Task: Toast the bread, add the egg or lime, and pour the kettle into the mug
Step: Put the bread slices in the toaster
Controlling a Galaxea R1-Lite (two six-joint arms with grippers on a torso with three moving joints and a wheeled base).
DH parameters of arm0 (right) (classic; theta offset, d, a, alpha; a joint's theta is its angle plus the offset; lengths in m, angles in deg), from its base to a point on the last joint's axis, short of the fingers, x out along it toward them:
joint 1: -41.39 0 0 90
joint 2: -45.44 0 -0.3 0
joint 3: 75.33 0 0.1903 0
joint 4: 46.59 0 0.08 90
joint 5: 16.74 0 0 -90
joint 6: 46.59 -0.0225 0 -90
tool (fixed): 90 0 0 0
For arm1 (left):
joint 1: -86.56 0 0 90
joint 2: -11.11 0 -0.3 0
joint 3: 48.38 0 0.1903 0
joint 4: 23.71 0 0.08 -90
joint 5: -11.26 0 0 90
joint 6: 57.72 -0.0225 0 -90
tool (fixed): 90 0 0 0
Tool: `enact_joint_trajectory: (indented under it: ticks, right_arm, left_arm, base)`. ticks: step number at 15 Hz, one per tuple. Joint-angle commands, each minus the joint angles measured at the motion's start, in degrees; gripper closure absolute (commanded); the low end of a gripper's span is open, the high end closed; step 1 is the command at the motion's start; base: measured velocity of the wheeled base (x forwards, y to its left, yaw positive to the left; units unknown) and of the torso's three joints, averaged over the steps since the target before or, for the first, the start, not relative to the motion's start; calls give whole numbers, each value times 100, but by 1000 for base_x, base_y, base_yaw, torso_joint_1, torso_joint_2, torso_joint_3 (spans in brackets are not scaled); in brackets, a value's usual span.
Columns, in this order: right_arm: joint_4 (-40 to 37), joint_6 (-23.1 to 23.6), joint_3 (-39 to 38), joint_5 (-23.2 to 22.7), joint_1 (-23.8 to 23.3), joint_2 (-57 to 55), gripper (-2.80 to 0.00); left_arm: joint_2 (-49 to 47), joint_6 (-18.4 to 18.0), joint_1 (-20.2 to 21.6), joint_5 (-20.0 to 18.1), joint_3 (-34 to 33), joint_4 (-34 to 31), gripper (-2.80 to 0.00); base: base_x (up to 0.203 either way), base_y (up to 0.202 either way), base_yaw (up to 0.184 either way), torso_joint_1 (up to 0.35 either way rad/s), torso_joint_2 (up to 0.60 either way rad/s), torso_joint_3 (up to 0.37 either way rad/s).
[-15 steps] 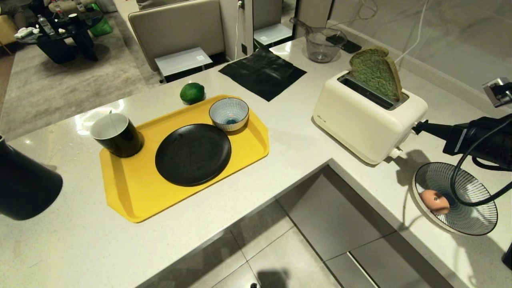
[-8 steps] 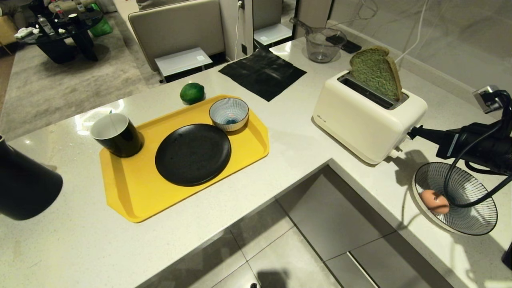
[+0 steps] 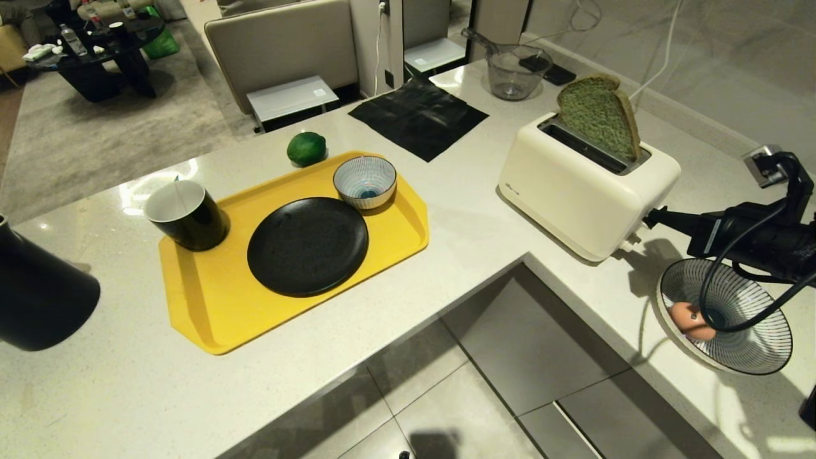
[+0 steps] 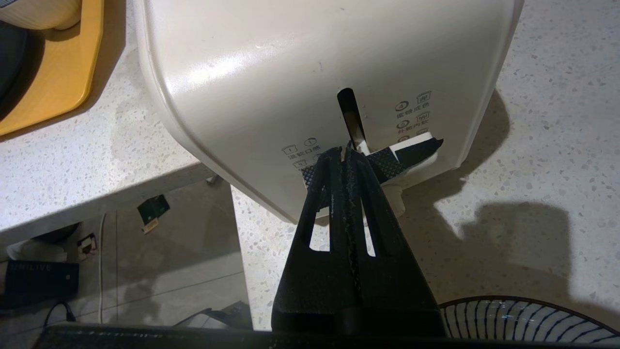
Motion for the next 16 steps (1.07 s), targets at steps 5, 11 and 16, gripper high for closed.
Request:
enact_joint_trajectory:
  ticks: [5,11,16]
  right_arm:
    - [24,9,-27,-11,-3,-86,0]
    - [29,-16,35,6,-23,116,0]
    - [14,-35,206,33,-38,620,0]
  left_arm:
    - [1,-1,1,2,0,4,0]
    - [1,-1,1,2,0,4,0]
    - [1,-1,1,2,0,4,0]
  base:
    - [0,0,0,0,0,0]
    - [0,0,0,0,0,0]
    - [0,0,0,0,0,0]
